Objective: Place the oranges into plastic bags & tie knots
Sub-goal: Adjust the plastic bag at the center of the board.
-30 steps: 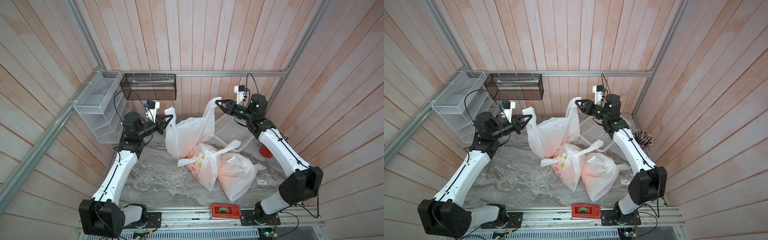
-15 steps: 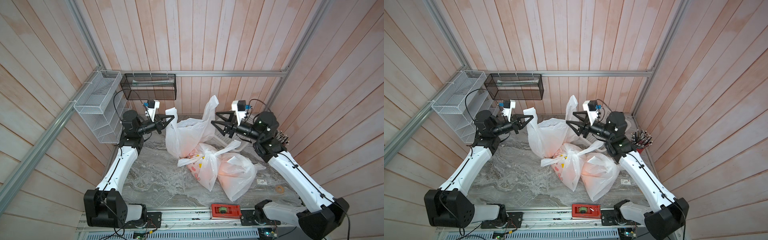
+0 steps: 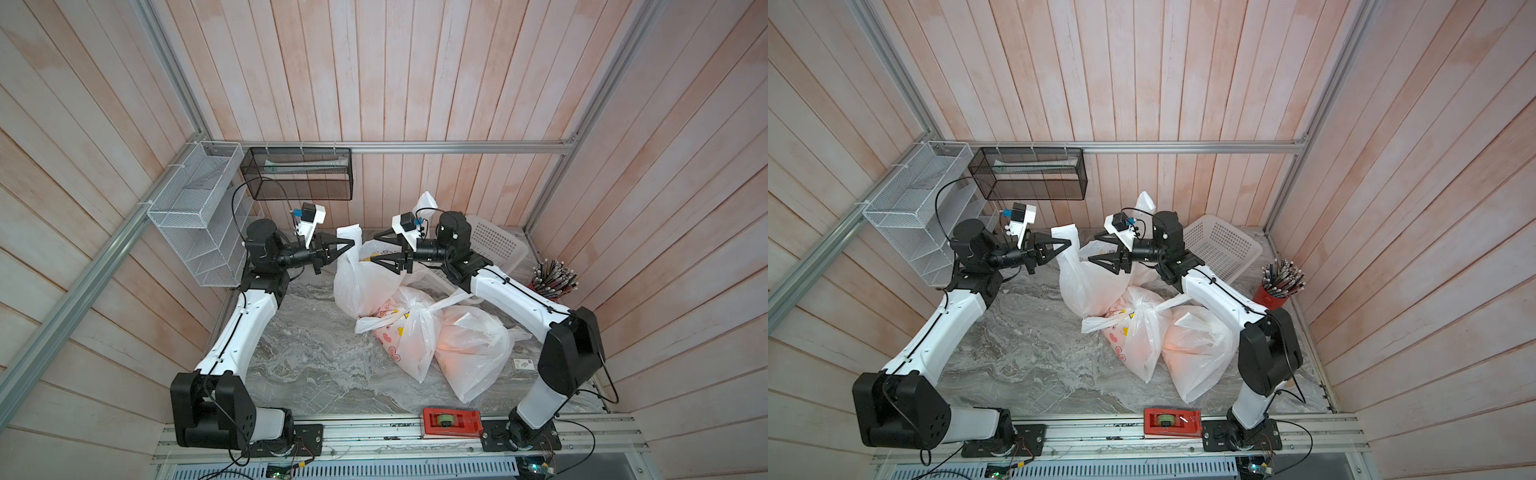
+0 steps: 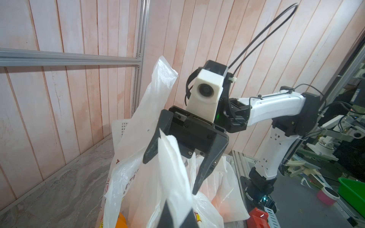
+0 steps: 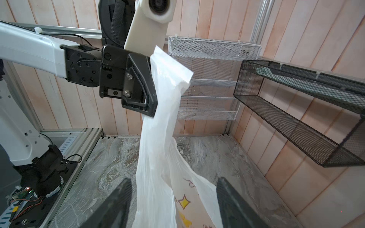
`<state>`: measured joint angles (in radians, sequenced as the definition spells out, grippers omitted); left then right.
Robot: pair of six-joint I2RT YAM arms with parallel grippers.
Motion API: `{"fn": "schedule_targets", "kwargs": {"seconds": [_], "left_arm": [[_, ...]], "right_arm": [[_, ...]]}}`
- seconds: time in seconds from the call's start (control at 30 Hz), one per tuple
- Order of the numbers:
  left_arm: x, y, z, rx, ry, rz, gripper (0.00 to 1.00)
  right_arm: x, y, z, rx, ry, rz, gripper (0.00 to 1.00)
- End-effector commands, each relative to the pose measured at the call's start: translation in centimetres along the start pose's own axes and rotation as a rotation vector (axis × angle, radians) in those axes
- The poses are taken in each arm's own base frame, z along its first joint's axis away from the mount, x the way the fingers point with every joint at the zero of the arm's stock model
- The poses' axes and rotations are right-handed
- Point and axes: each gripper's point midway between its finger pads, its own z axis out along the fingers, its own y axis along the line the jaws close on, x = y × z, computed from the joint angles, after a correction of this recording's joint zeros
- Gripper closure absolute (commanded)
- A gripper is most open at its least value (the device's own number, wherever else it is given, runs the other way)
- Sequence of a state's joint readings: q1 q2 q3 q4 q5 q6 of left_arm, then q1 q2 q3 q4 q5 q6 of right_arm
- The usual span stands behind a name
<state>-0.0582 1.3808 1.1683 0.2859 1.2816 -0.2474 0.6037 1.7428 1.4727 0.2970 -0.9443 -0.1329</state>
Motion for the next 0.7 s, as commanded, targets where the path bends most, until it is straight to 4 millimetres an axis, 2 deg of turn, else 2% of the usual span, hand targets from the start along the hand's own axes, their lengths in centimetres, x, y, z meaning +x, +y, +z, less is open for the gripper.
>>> {"fn": "schedule_targets", "kwargs": {"seconds": [0.0, 0.13, 0.23, 0.4, 0.43, 0.47, 0.57, 0.63, 0.67], "left_arm": [[-0.9, -0.6, 0.0, 0.047, -0.001, 0.073, 1.00], [-1.1, -0.6, 0.0, 0.058, -0.001, 0.073, 1.00], [-1.2, -0.6, 0.1, 0.071, -0.001, 0.079, 1.00], [-1.2, -0.7, 0.1, 0.081, -0.001, 0.079, 1.00], [-1.2, -0.6, 0.1, 0.075, -0.004, 0.080, 1.00], [-1.3, -0.5, 0.1, 0.065, -0.008, 0.078, 0.97], [-1.8, 0.1, -0.2, 0.007, -0.034, 0.073, 0.74], [-2.4, 0.6, -1.0, -0.067, -0.068, 0.082, 0.55], [-2.6, 1.0, -1.8, -0.110, -0.089, 0.082, 0.50]], "right_arm": [[-1.1, 1.5, 1.7, -0.105, -0.045, -0.070, 0.30], [-0.6, 2.0, 3.1, -0.156, -0.056, -0.061, 0.30], [-0.2, 2.1, 4.3, -0.175, -0.058, -0.054, 0.34], [-0.2, 2.1, 6.0, -0.207, -0.073, -0.035, 0.53], [-0.2, 2.0, 6.3, -0.209, -0.075, -0.031, 0.61], [-0.3, 2.1, 6.5, -0.219, -0.079, -0.024, 0.68], [-0.3, 1.9, 6.7, -0.219, -0.088, 0.007, 0.90], [-0.2, 1.7, 6.6, -0.201, -0.086, 0.018, 0.96], [0.0, 1.7, 6.6, -0.196, -0.084, 0.021, 0.97]]}}
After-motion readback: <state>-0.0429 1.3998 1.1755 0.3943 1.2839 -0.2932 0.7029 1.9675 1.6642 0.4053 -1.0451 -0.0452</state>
